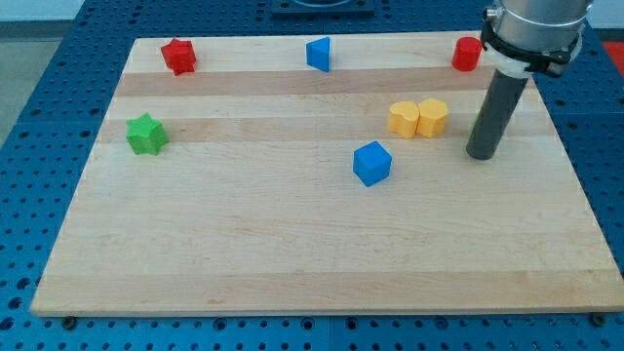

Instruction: Move your arm above the green circle

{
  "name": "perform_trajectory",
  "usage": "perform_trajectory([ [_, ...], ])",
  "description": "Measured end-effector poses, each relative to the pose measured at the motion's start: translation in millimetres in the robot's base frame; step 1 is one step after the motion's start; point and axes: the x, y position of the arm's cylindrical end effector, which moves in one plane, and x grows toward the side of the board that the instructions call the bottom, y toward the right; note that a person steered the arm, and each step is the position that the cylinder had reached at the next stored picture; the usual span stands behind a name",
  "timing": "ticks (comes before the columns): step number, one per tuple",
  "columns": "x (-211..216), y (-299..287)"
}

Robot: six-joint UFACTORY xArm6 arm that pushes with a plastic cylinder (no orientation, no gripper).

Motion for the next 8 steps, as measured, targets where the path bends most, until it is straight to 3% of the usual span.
perform_trajectory([
  [4,-6,0],
  [6,16,3],
  [8,9,58],
])
